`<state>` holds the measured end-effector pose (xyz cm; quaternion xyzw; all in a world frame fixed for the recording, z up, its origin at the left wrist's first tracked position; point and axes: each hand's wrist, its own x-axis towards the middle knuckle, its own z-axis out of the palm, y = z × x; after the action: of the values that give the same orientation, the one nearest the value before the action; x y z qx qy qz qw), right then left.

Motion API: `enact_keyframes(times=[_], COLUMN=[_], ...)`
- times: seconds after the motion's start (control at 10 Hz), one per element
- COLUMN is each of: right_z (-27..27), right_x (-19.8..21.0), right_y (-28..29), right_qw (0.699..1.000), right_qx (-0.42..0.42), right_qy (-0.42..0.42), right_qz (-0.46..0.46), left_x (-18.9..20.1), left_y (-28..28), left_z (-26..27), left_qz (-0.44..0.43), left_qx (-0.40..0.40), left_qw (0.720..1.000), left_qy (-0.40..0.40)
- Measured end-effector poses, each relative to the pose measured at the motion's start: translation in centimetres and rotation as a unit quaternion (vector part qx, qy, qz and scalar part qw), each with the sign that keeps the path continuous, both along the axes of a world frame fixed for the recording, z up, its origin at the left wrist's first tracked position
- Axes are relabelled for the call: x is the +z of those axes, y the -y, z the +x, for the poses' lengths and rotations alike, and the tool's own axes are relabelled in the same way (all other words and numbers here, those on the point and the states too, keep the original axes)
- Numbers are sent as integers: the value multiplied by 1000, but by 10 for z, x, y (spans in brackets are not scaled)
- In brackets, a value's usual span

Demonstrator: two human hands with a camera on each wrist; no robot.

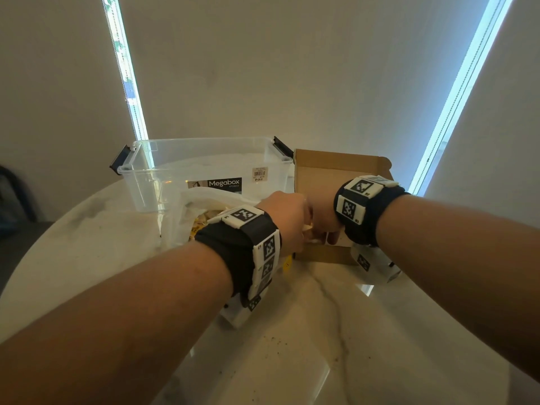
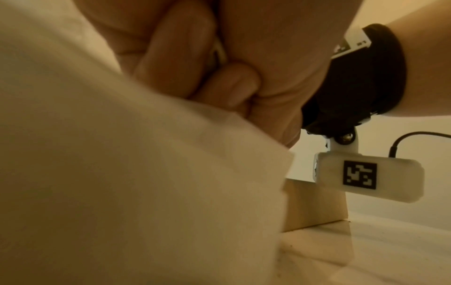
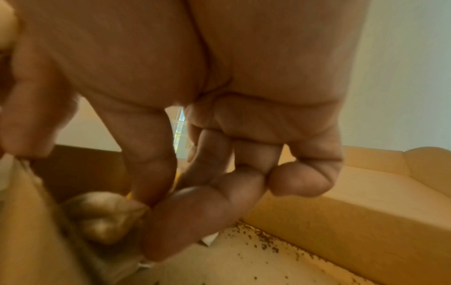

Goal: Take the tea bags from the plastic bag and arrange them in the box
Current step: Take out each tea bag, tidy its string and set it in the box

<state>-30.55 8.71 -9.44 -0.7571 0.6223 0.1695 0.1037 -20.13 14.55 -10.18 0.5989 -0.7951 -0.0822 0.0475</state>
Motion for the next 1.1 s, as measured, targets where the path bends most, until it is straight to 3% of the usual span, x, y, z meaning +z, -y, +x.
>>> enact_keyframes(times=[0.1,0.2,0.4,0.5,0.8,1.1], right_z=[-1,-9,-15,-12,-4,-9], right_x=[-3,-5,19,25,17,14], right_y=[2,20,16,-2,-24,-26], right_qw=[1000,996,996,996,993,995], right_qx=[7,-54,-38,30,69,47], right_qy=[4,54,75,56,-64,-43], right_qz=[-13,42,27,55,71,82], left_x=[0,-3,-4,-5,-4,-3], left_y=[0,1,2,3,-2,-3], left_z=[0,0,4,3,1,0], left_qz=[3,5,0,-4,-6,-6], left_qx=[-4,-1,8,7,6,0], left_qw=[1000,1000,999,999,999,999], left_qy=[-6,-7,-37,-41,-41,-40])
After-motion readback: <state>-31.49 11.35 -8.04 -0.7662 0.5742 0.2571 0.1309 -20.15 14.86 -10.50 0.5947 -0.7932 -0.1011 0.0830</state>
